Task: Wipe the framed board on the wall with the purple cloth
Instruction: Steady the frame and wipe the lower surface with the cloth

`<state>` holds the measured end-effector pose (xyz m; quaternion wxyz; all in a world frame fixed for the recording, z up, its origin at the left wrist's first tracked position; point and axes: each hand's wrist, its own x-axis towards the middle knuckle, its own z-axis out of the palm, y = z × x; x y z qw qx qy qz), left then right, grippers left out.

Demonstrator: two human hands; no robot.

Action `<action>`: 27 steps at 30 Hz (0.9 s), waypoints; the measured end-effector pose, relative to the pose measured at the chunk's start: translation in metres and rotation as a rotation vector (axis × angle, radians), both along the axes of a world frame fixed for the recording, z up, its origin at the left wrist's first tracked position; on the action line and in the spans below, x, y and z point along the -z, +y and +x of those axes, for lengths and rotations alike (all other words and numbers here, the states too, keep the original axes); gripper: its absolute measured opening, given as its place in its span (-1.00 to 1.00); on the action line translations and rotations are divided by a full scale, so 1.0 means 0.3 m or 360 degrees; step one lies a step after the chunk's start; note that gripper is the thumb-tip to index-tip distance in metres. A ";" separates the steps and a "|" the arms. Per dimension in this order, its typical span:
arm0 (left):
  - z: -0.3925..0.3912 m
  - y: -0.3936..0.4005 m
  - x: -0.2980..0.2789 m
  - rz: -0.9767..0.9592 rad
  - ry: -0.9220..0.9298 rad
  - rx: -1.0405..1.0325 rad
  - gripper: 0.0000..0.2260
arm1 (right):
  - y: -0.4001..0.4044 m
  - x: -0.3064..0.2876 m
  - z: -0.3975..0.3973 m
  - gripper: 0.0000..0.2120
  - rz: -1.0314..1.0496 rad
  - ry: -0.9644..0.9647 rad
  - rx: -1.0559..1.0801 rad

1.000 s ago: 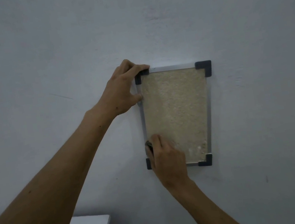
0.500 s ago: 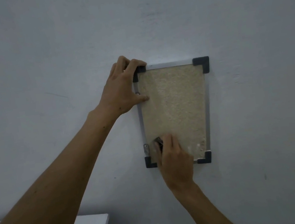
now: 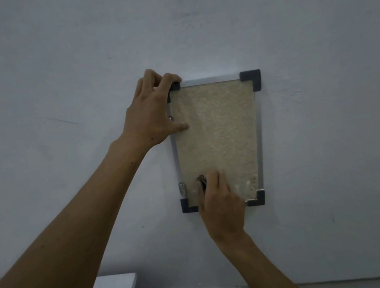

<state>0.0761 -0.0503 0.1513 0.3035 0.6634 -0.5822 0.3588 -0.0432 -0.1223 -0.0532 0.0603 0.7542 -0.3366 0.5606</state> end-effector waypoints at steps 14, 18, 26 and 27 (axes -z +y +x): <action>-0.017 -0.012 0.018 0.0024 -0.0093 -0.0116 -0.12 | -0.052 -0.042 -0.045 -0.88 -0.0173 0.0130 0.0017; -0.029 -0.021 0.018 0.0018 -0.0062 -0.0135 -0.07 | -0.125 -0.032 -0.148 -0.82 -0.0049 -0.0022 0.0184; -0.083 -0.062 0.040 -0.0062 -0.0039 -0.0227 -0.06 | -0.132 -0.051 -0.185 -0.84 0.0105 -0.0104 0.0211; -0.088 -0.063 0.040 -0.0056 -0.0043 -0.0243 -0.05 | -0.116 -0.052 -0.162 -0.85 0.0028 -0.0017 0.0176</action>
